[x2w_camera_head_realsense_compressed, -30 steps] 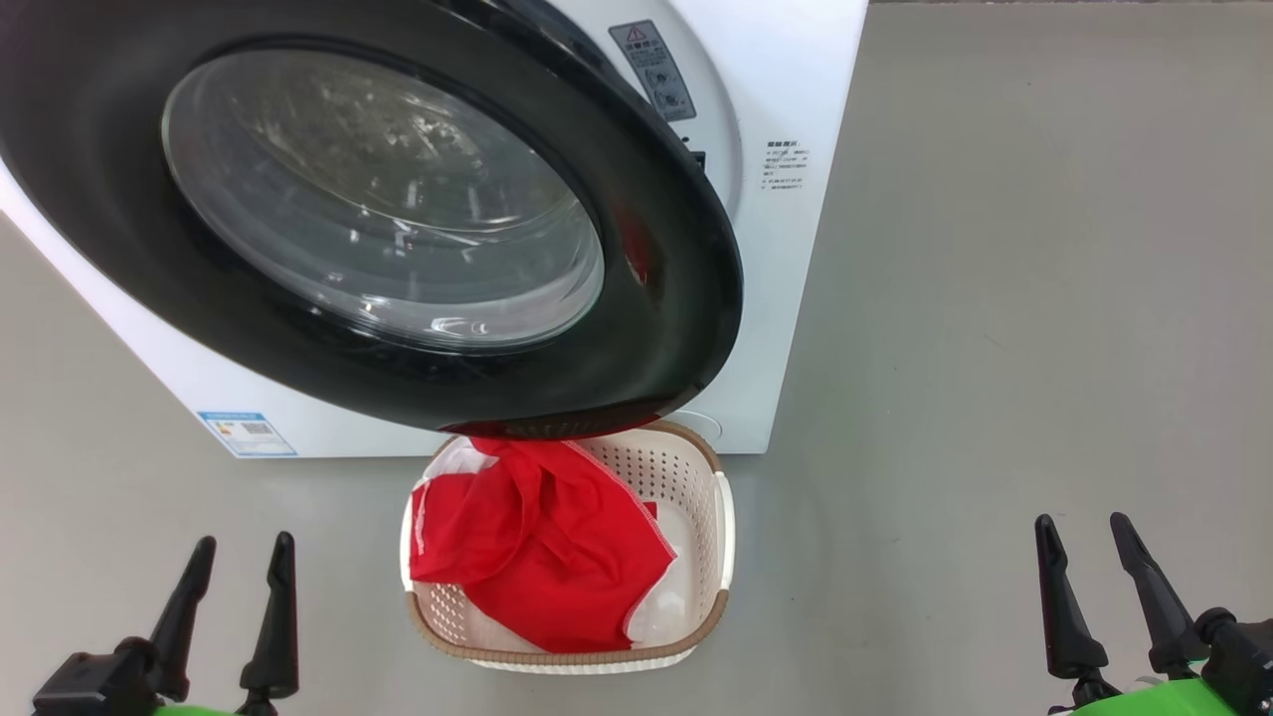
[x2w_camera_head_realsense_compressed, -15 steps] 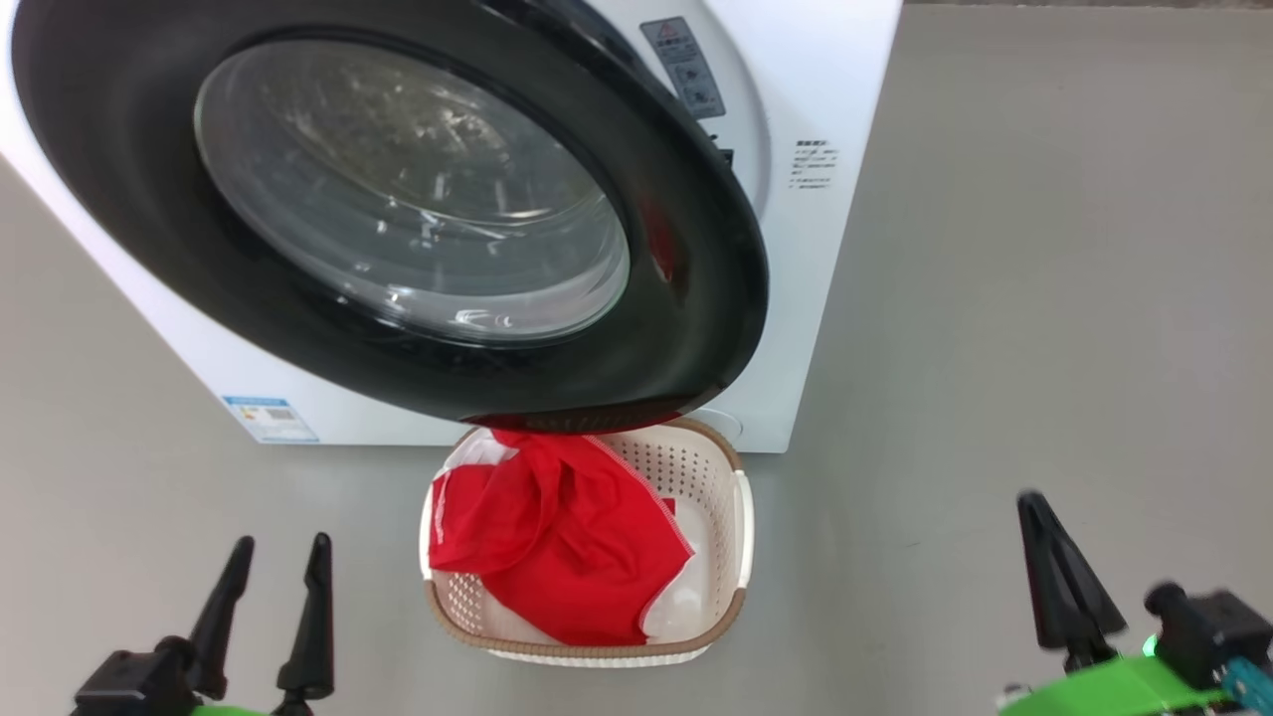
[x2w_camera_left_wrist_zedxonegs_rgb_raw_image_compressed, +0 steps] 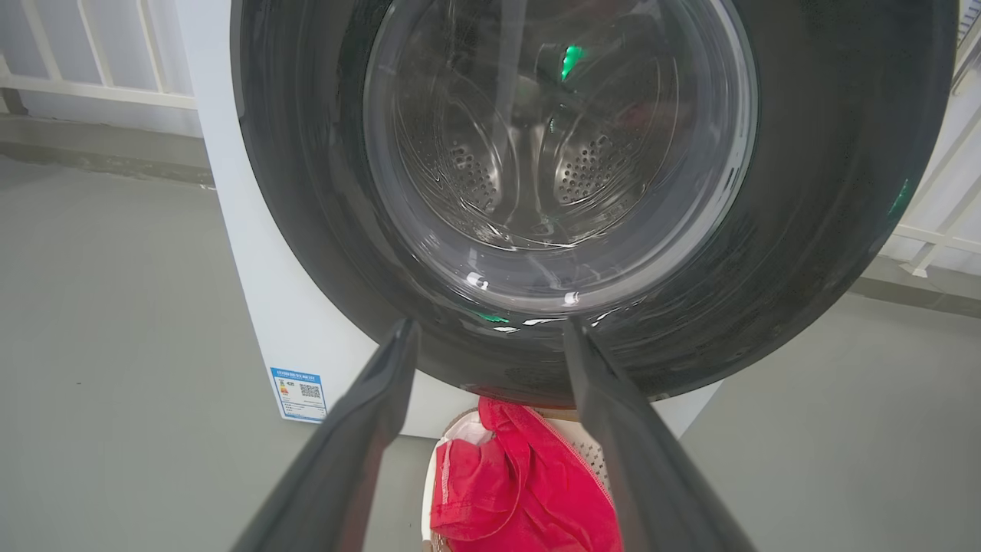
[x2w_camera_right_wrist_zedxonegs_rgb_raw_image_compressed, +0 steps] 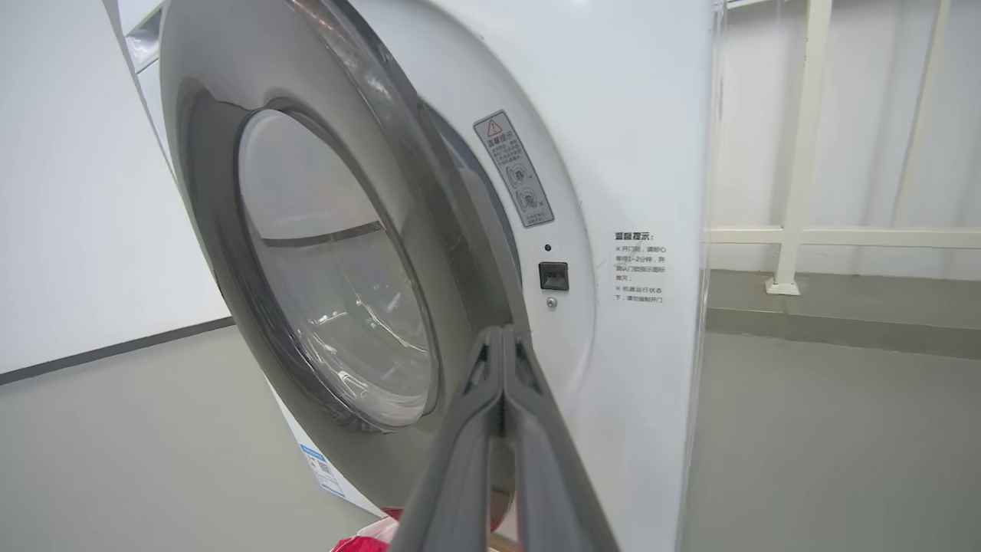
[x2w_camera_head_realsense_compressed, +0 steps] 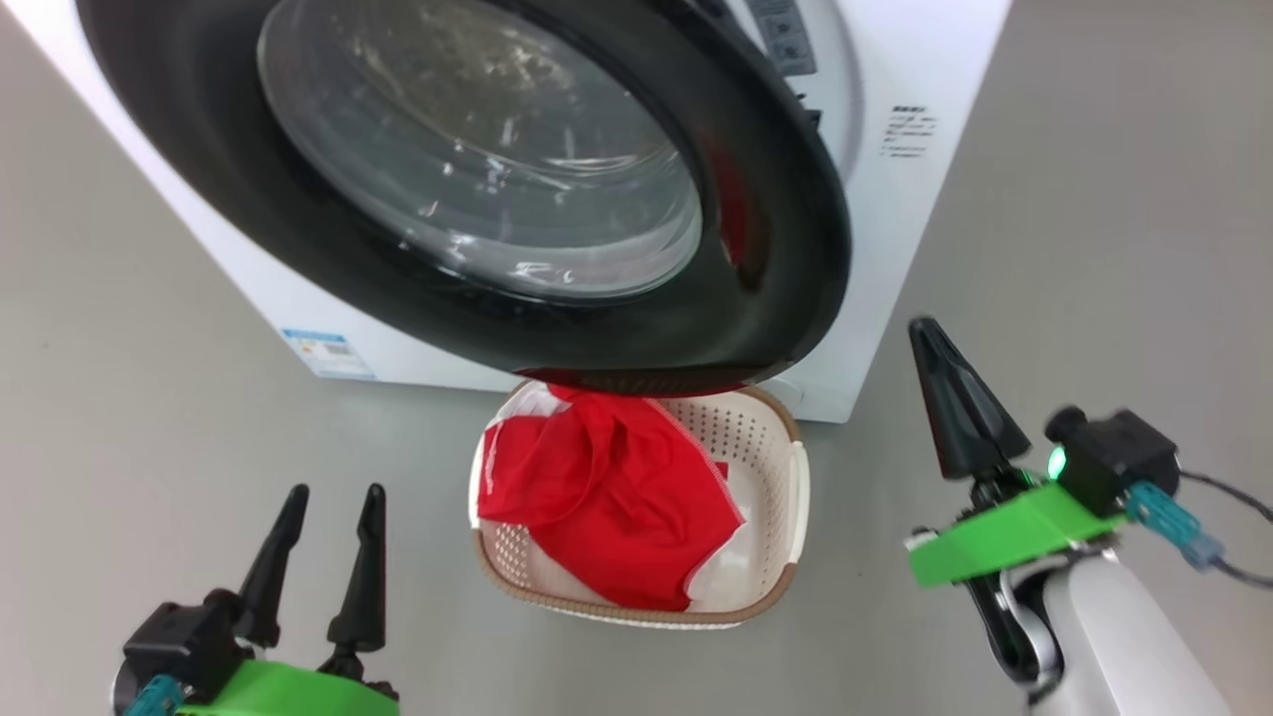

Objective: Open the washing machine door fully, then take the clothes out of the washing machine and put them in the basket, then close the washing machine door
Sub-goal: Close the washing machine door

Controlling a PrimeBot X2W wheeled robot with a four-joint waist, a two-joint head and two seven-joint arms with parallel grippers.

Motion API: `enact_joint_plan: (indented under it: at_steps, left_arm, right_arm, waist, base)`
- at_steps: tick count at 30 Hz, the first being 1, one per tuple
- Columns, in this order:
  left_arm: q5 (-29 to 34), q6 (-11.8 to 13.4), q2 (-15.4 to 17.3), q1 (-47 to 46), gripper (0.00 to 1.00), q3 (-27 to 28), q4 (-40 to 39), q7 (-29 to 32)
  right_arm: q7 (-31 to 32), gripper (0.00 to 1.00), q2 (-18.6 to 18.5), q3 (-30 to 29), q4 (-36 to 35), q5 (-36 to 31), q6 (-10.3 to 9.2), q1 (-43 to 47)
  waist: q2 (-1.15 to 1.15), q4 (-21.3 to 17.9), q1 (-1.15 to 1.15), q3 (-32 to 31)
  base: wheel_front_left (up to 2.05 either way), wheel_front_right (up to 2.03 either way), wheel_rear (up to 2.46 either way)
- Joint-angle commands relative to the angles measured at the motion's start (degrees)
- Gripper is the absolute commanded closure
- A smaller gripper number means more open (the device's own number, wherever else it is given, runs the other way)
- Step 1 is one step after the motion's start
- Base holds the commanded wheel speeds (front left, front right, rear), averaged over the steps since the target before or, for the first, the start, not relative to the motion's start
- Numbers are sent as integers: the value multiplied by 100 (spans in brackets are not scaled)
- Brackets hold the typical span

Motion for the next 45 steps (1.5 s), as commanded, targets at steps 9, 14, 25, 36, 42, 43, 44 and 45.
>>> enact_joint_plan:
  at_steps: [9,14,25,36,42,43,44,45]
  left_arm:
    - [-185,-31,-34,-478,0,74,-185,-45]
    - [-253,-31,-87,-650,0,-6,-180,-45]
    - [-374,-31,-151,-1000,0,-137,-202,-45]
    - [-472,-31,-92,-1210,0,-313,-186,-45]
    - [-465,-31,-30,-1223,0,-320,-165,-45]
    - [-464,-31,-20,-1222,0,-320,-159,-45]
    - [-462,-31,-8,-1222,0,-321,-152,-45]
    - [-458,-31,3,-1217,0,-316,-144,-45]
  right_arm:
    - [-36,100,7,524,501,-53,36,-1071]
    - [-36,100,7,527,759,-62,36,-1396]
    - [-36,100,7,160,839,-92,36,-2028]
    - [-36,100,7,-301,771,-157,36,-2573]
    - [-36,100,7,-472,729,-101,36,-2700]
    - [-36,100,7,-461,726,-87,36,-2694]
    - [-36,100,7,-426,715,-69,36,-2675]
    - [-36,100,7,-358,704,-47,36,-2641]
  waist:
    - [0,332,0,537]
    - [0,447,0,747]
    - [0,583,0,1238]
    - [0,676,0,1469]
    - [0,631,0,1484]
    - [0,621,0,1474]
    - [0,609,0,1460]
    - [0,591,0,1435]
  base:
    - [0,0,0]
    - [0,0,0]
    - [0,0,0]
    - [0,0,0]
    - [0,0,0]
    - [0,0,0]
    - [0,0,0]
    - [0,0,0]
